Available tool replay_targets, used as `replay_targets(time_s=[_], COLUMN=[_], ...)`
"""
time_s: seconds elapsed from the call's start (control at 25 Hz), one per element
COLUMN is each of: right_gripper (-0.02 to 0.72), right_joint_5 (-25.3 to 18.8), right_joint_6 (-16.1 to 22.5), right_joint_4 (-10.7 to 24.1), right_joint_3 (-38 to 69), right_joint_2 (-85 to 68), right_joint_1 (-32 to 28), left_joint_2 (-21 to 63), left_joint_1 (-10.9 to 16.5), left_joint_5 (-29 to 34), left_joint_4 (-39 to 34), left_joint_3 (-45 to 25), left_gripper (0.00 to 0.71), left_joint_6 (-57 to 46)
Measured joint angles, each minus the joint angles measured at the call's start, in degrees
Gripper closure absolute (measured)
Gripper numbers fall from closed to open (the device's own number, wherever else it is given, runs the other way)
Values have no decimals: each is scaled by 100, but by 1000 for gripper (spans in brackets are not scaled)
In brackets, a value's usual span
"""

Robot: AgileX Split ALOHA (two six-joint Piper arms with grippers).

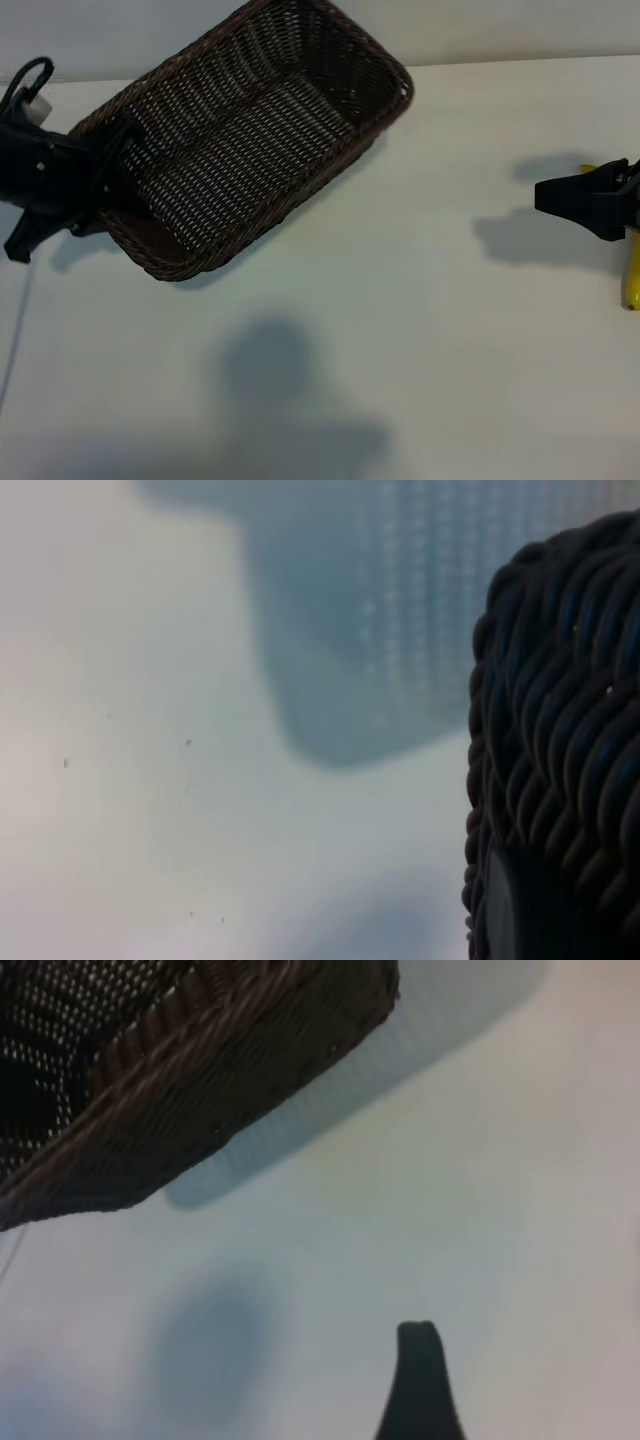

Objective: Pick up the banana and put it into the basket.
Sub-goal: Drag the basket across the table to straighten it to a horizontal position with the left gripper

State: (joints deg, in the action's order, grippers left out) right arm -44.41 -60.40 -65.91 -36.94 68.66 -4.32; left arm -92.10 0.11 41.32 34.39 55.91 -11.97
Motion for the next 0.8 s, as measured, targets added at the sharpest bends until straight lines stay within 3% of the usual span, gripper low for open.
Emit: replay_targets(time_s=[0.2,0.64,0.8], right_gripper=[160,160,160], right_joint_5=[0,0,0], right_joint_6=[0,0,0], right_joint_4=[0,0,0], right_joint_3=[0,0,0], right_joint_2=[0,0,0], right_joint_1=[0,0,0], left_joint_2=[-394,-1687,-1972], left_joint_1=[0,0,-128], left_joint_5=[689,2288,2599], left_joint_4=[-6,-79,-522], left_joint_3=[609,2804,3214], left_gripper=[546,546,546], left_joint_6=[748,1426,1473])
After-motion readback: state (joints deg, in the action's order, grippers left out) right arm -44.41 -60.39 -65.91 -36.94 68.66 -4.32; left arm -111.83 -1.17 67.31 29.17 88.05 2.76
